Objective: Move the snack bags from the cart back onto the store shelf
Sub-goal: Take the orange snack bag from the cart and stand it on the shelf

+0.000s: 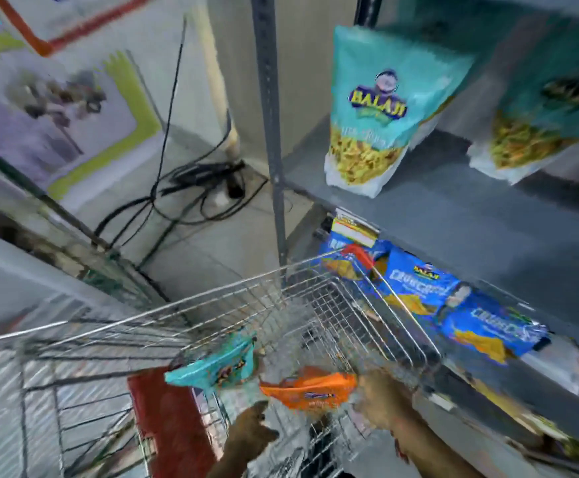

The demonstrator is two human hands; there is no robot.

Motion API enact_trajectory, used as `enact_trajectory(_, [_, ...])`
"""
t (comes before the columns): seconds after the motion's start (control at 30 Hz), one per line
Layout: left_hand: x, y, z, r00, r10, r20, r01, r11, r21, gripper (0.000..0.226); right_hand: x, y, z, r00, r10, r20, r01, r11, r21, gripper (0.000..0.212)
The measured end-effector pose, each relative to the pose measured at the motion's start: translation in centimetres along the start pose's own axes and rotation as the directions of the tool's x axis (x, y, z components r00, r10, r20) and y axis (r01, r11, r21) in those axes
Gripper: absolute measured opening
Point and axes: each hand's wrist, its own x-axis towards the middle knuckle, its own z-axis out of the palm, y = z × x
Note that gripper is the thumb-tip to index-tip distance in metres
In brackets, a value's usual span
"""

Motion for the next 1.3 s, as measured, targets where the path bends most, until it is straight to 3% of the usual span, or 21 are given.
enact_trajectory(0.17, [1.3, 2.8, 2.7, 0.972, -0.113, -0.207, 0.066, 0.973, -0.221, 0.030, 3.8, 1.3, 0.3, 0.992, -0.030, 0.122, 0.010, 0.986, 0.167, 0.014])
enact_trajectory(0.27, [2.0, 4.1, 2.4, 0.936, -0.169, -0.309, 0.097, 0.967, -0.234, 0.005, 5.0, 1.6, 0.3, 0.998, -0.036, 0.060, 0.020, 0.969, 0.247, 0.029])
enact_trajectory(0.4, [1.6, 5.3, 1.6, 0.931, -0.129, -0.342, 0.024, 0.955, -0.294, 0.015, 5.2, 1.7, 0.6, 1.000, 0.009, -0.024, -0.001, 0.942, 0.335, 0.013])
enact_trajectory(0.53, [0.4, 6.7, -0.1, 0.927, 0.024, -0.375, -0.129, 0.958, -0.257, 0.026, 3.8, 1.6, -0.3, 0.991, 0.040, -0.127, 0.015, 0.914, 0.405, 0.017])
enact_trajectory(0.6, [-0.8, 8.0, -1.2, 0.908, 0.096, -0.407, -0.201, 0.954, -0.224, 0.028, 2.5, 1.5, -1.3, 0.979, 0.078, -0.189, 0.017, 0.890, 0.455, 0.028])
enact_trajectory(0.67, [-2.5, 9.7, -2.4, 0.872, 0.180, -0.456, -0.289, 0.940, -0.183, 0.023, 0.4, 1.4, -2.5, 0.958, 0.065, -0.279, 0.085, 0.866, 0.492, 0.041])
enact_trajectory(0.73, [-4.8, 11.5, -3.7, 0.829, 0.284, -0.481, -0.406, 0.898, -0.169, 0.024, -2.2, 1.3, -3.9, 0.925, 0.042, -0.378, 0.167, 0.848, 0.503, 0.040])
enact_trajectory(0.87, [-9.3, 15.9, -6.7, 0.709, 0.465, -0.531, -0.600, 0.793, -0.106, 0.035, -8.7, 1.1, -7.4, 0.806, 0.114, -0.581, 0.241, 0.834, 0.497, 0.030])
enact_trajectory(1.07, [-18.9, 26.2, -11.1, 0.477, 0.689, -0.546, -0.833, 0.552, -0.031, 0.023, -21.2, 1.0, -15.7, 0.534, 0.240, -0.811, 0.379, 0.789, 0.483, 0.022])
enact_trajectory(1.2, [-27.3, 33.7, -13.0, 0.374, 0.787, -0.490, -0.917, 0.394, -0.068, 0.021, -30.8, 1.6, -21.2, 0.330, 0.268, -0.905, 0.459, 0.792, 0.402, 0.030])
enact_trajectory(1.3, [-33.4, 38.7, -13.7, 0.325, 0.848, -0.418, -0.944, 0.319, -0.087, 0.022, -37.1, 2.9, -24.4, 0.224, 0.270, -0.936, 0.503, 0.791, 0.348, 0.027])
